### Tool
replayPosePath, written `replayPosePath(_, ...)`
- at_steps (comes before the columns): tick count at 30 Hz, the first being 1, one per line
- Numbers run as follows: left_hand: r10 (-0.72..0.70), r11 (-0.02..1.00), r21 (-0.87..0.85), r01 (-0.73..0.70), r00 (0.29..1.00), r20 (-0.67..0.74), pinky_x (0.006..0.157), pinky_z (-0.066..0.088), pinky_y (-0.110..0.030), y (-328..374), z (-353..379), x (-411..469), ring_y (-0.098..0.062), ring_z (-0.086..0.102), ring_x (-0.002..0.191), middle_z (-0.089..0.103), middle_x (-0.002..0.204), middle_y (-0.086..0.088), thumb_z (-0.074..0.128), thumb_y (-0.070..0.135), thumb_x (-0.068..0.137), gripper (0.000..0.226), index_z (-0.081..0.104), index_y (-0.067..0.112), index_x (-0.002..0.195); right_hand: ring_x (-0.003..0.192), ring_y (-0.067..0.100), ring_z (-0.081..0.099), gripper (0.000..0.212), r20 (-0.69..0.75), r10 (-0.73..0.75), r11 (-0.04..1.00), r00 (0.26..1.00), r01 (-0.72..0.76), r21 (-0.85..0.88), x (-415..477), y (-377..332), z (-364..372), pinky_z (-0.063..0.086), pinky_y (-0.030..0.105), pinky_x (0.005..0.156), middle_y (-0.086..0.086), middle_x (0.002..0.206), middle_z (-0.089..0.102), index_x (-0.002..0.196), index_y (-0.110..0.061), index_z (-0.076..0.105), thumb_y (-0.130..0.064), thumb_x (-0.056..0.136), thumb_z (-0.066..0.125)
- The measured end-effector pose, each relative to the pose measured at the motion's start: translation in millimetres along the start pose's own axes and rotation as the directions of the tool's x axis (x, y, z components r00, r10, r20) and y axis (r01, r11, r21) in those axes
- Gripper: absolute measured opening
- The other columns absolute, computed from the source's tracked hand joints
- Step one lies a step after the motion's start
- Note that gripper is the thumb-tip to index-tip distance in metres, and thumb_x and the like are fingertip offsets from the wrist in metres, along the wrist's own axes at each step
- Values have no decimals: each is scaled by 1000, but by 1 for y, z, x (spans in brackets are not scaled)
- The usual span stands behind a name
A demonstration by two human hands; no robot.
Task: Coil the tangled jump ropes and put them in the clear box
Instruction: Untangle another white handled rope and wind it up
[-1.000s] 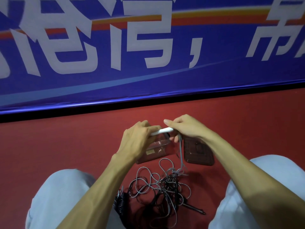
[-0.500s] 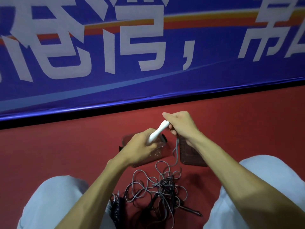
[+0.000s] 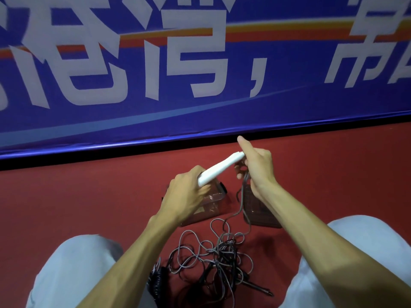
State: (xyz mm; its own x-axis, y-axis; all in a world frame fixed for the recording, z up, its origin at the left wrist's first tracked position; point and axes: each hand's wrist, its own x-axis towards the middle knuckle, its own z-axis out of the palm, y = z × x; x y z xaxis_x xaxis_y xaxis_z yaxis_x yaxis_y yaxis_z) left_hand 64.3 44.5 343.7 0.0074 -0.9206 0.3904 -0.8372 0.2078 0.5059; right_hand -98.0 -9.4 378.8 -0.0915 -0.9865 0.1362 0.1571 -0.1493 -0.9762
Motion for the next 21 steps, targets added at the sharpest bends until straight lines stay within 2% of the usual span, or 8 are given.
replayPosePath(4, -52, 987, -154, 53, 999, 7, 48, 33, -22, -5, -3, 3, -9, 46, 52, 52, 61, 10, 60, 19, 91, 21, 48, 29, 79, 59, 24, 63, 61, 303, 63, 998, 951, -58, -24, -3, -1, -2, 53, 34, 50, 20, 71, 57, 51, -14, 48, -64, 85, 42)
replayPosePath(7, -106, 925, -367, 102, 994, 9, 49, 34, -27, -7, -6, 5, -6, 39, 47, 47, 54, 12, 61, 14, 91, 25, 50, 27, 74, 79, 25, 66, 47, 414, 31, 952, 910, 99, -289, 1, 7, -1, 52, 40, 71, 12, 78, 67, 71, -17, 46, -60, 87, 39)
replayPosePath(10, -202, 708, -689, 154, 979, 11, 43, 30, -25, 1, -13, 7, -7, 33, 45, 45, 58, 9, 59, 15, 94, 18, 51, 20, 79, 67, 22, 63, 18, 560, -28, 860, 828, 305, -409, 2, 24, -1, 48, 38, 70, -1, 61, 67, 84, -18, 51, -32, 95, 56)
replayPosePath(12, -267, 530, -828, 184, 963, 43, 39, 27, -20, 5, -19, 8, -7, 30, 42, 53, 65, 0, 57, 17, 96, 12, 52, 13, 86, 65, 19, 64, 15, 625, -1, 767, 781, 402, -501, 3, 34, -3, 50, 41, 73, -7, 58, 66, 80, -23, 55, -25, 94, 60)
replayPosePath(14, -320, 419, -883, 209, 945, 72, 38, 28, -18, 7, -23, 9, -6, 28, 39, 66, 79, -3, 55, 18, 98, 7, 52, 12, 95, 72, 23, 66, 16, 689, 54, 717, 723, 451, -531, 2, 39, -2, 50, 43, 77, -9, 64, 68, 79, -25, 55, -26, 95, 58)
replayPosePath(16, -365, 353, -908, 225, 927, 88, 39, 30, -19, 6, -23, 10, -6, 27, 39, 70, 93, -7, 53, 19, 99, 6, 50, 13, 99, 75, 25, 66, 14, 731, 86, 717, 677, 468, -517, -3, 41, 2, 52, 45, 79, -7, 70, 69, 81, -26, 53, -27, 95, 53)
replayPosePath(19, -387, 218, -960, 178, 918, 83, 38, 32, -20, 4, -25, 13, -6, 26, 38, 70, 102, -16, 51, 19, 100, 8, 46, 13, 100, 60, 19, 64, 18, 761, 169, 769, 626, 399, -499, -13, 44, 9, 51, 33, 62, -1, 73, 68, 84, -22, 49, -18, 101, 45)
replayPosePath(21, -379, 163, -974, 157, 922, 85, 38, 33, -19, 2, -27, 14, -7, 27, 39, 71, 105, -21, 51, 21, 100, 10, 45, 13, 102, 59, 19, 63, 20, 768, 238, 762, 595, 376, -527, -19, 47, 12, 50, 32, 58, 3, 73, 68, 84, -18, 50, -19, 102, 43)
